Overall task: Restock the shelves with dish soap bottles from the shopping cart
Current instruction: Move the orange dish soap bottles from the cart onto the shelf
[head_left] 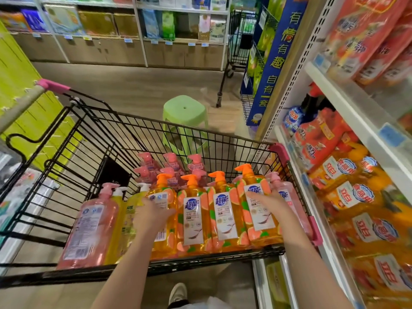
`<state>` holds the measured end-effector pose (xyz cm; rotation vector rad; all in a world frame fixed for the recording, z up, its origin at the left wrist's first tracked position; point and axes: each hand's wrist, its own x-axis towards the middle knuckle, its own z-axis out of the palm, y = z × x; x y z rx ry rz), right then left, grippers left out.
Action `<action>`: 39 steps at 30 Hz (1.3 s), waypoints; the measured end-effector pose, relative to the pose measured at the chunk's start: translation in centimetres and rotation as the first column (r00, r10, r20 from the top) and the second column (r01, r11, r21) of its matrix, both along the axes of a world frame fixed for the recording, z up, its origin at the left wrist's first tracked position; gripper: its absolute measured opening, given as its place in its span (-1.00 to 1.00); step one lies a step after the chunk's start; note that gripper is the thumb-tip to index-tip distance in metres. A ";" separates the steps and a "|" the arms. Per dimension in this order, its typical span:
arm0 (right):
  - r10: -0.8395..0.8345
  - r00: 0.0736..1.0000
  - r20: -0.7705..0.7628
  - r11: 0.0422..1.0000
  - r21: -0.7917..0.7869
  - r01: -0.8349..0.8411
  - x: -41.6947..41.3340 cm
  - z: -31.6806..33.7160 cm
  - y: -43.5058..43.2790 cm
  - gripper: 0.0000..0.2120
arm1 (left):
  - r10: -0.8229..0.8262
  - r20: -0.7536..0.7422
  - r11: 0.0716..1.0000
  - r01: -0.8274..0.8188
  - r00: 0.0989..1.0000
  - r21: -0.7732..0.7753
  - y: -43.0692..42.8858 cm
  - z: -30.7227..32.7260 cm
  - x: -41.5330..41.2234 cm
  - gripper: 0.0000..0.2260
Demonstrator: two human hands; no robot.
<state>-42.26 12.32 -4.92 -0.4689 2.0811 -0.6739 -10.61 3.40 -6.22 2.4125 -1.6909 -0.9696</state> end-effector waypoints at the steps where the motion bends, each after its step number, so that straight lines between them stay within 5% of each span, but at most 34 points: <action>1: -0.001 1.000 0.004 1.000 0.005 0.001 0.8 1.3 0.1 0.20 | -0.015 0.024 1.000 0.015 1.000 0.003 -0.1 0.0 -0.2 -0.01; 6: -0.009 0.997 0.083 1.000 0.015 0.008 1.3 2.7 0.2 -0.34 | -0.126 0.138 0.991 0.120 0.982 0.055 0.2 0.6 -1.2 0.00; 11: 0.017 0.983 0.185 0.999 -0.050 -0.008 1.9 4.2 0.8 -0.70 | -0.445 0.201 0.846 0.483 0.873 -0.224 -0.8 1.5 -4.1 -0.44; 20: -0.103 0.992 0.069 0.982 -0.150 0.112 3.2 5.5 1.6 -0.84 | -0.660 -0.037 0.738 0.656 0.751 0.157 -5.5 2.1 -8.5 -0.58; 25: -0.097 0.995 -0.024 0.943 -0.322 0.084 3.3 7.4 3.1 -0.82 | -0.611 -0.146 0.771 0.627 0.778 0.115 -6.4 1.5 -8.5 -0.52; 29: -0.096 0.995 0.009 0.943 -0.318 0.094 2.7 8.3 2.8 -0.57 | -0.499 -0.240 0.855 0.519 0.833 0.022 -4.9 3.0 -8.2 -0.59; 33: -0.021 0.996 0.084 0.920 -0.388 0.052 4.5 9.5 2.9 -0.77 | -0.414 -0.392 0.904 0.422 0.821 -0.072 -4.0 4.5 -7.0 -0.27; 39: -0.030 0.991 0.134 0.886 -0.456 0.089 6.3 11.1 3.5 -0.77 | -0.424 -0.497 0.883 0.469 0.757 -0.038 -3.9 5.2 -5.3 -0.17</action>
